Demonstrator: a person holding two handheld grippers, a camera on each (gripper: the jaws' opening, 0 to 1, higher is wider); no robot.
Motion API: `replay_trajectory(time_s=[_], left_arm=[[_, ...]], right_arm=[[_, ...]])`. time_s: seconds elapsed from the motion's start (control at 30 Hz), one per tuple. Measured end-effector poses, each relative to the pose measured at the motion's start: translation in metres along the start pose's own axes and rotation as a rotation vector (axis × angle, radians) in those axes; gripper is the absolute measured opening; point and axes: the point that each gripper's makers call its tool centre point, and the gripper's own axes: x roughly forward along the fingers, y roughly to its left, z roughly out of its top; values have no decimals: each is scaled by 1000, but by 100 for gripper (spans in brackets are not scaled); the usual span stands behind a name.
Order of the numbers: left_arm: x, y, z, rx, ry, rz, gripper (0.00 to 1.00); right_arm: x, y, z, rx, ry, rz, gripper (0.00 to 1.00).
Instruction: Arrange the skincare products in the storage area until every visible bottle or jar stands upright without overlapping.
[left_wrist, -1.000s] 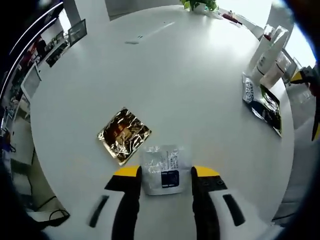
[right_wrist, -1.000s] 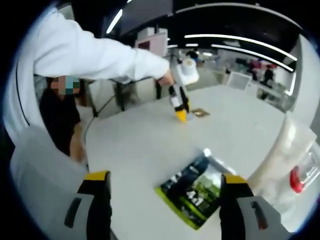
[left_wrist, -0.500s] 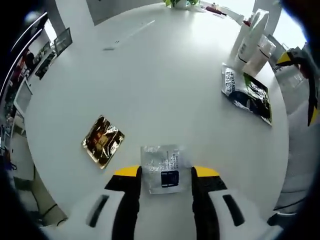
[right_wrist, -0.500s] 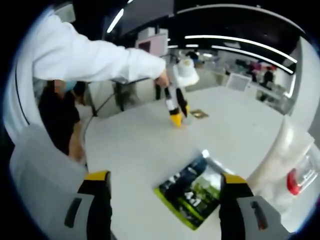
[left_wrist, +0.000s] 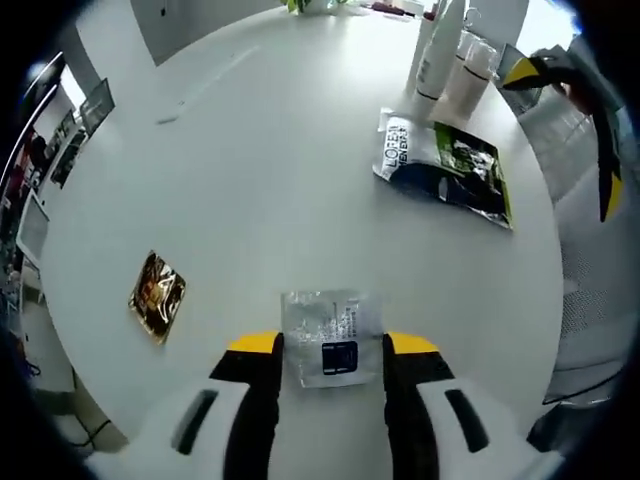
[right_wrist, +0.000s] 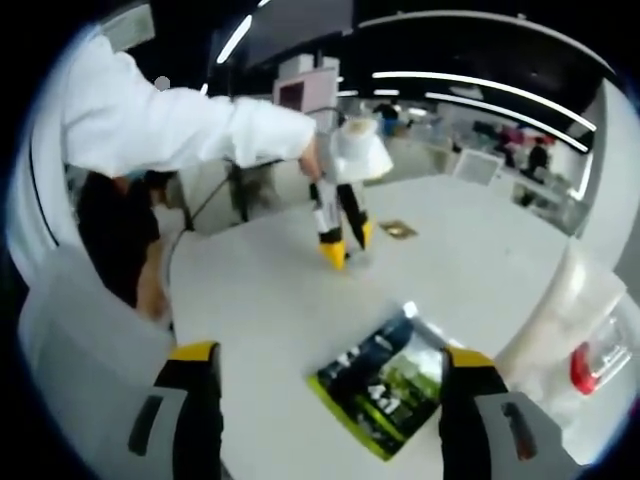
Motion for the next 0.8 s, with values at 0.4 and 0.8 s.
replay_trajectory(time_s=[0.4,0.8], left_arm=[[-3,-38,12,60,-20,-31,44],[-7,-71,24,127,-20,-58,44]], right_arm=[[0,0,-3,-11,20,-5,91],[1,3,-4,-21,26,-1,94]])
